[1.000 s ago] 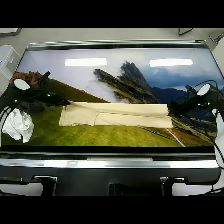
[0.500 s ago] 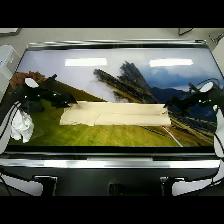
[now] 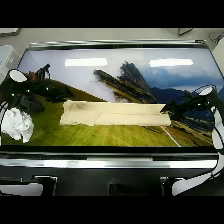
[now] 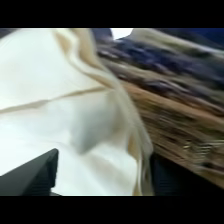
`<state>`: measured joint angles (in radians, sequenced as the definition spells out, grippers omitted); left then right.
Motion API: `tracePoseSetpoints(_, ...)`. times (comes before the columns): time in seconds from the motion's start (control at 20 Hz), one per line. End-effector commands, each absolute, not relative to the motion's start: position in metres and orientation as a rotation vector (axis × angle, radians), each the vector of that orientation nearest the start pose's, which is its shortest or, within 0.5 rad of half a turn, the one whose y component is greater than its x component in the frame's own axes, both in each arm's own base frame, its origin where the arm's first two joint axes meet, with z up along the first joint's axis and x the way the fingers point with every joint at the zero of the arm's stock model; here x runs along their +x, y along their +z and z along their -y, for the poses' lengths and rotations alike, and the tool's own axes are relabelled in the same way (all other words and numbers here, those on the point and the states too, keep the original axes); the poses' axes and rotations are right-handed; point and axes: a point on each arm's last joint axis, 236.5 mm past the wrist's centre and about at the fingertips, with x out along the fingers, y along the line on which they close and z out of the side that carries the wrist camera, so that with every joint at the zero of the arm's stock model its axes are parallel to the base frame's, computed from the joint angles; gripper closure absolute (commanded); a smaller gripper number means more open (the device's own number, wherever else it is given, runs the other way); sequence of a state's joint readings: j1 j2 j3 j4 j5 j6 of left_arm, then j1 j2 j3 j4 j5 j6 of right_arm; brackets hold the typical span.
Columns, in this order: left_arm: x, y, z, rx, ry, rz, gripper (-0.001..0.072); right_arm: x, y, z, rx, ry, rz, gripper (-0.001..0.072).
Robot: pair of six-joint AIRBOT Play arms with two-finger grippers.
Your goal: Fold the clothes and pants, and hang the long-sleeved shirts on hangers.
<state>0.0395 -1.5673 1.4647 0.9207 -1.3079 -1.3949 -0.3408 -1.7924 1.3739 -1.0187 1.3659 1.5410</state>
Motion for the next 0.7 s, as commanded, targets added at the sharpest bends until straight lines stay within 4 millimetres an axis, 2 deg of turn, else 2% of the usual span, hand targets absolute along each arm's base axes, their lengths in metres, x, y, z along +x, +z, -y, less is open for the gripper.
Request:
tracePoseSetpoints(0.0, 0.433, 0.053, 0.14, -0.427, -0.521, -1.255, 0.0081, 0.42, -0.105, -0.006, 0.849, 0.097, -1.556, 0.0284)
tracePoseSetpoints(0.05, 0.432, 0.054, 0.146, -0.418, -0.532, -1.252, 0.0081, 0.423, -0.103, -0.01, 0.855, 0.112, -1.546, 0.0518)
tracePoseSetpoints(0.1, 0.432, 0.053, 0.153, -0.41, -0.54, -1.248, 0.0103, 0.424, -0.095, -0.017, 0.871, 0.148, -1.544, 0.0672)
tracePoseSetpoints(0.15, 0.435, 0.052, 0.16, -0.402, -0.546, -1.236, 0.026, 0.424, -0.08, -0.026, 0.859, 0.23, -1.531, 0.0675)
tracePoseSetpoints(0.2, 0.44, 0.05, 0.17, -0.396, -0.549, -1.214, 0.0468, 0.427, -0.06, -0.029, 0.833, 0.286, -1.501, 0.0676)
tracePoseSetpoints(0.25, 0.445, 0.046, 0.186, -0.384, -0.556, -1.187, 0.059, 0.432, -0.04, -0.032, 0.823, 0.311, -1.46, 0.0676)
tracePoseSetpoints(0.3, 0.448, 0.04, 0.208, -0.372, -0.574, -1.165, 0.0659, 0.436, -0.016, -0.038, 0.813, 0.334, -1.407, 0.0677)
tracePoseSetpoints(0.4, 0.443, 0.023, 0.268, -0.384, -0.644, -1.161, 0.068, 0.435, 0.036, -0.056, 0.765, 0.396, -1.308, 0.0677)
tracePoseSetpoints(0.5, 0.423, -0.001, 0.327, -0.428, -0.718, -1.213, 0.068, 0.423, 0.086, -0.075, 0.697, 0.446, -1.228, 0.0676)
tracePoseSetpoints(0.65, 0.389, -0.047, 0.379, -0.508, -0.721, -1.357, 0.068, 0.399, 0.146, -0.1, 0.633, 0.492, -1.129, 0.0676)
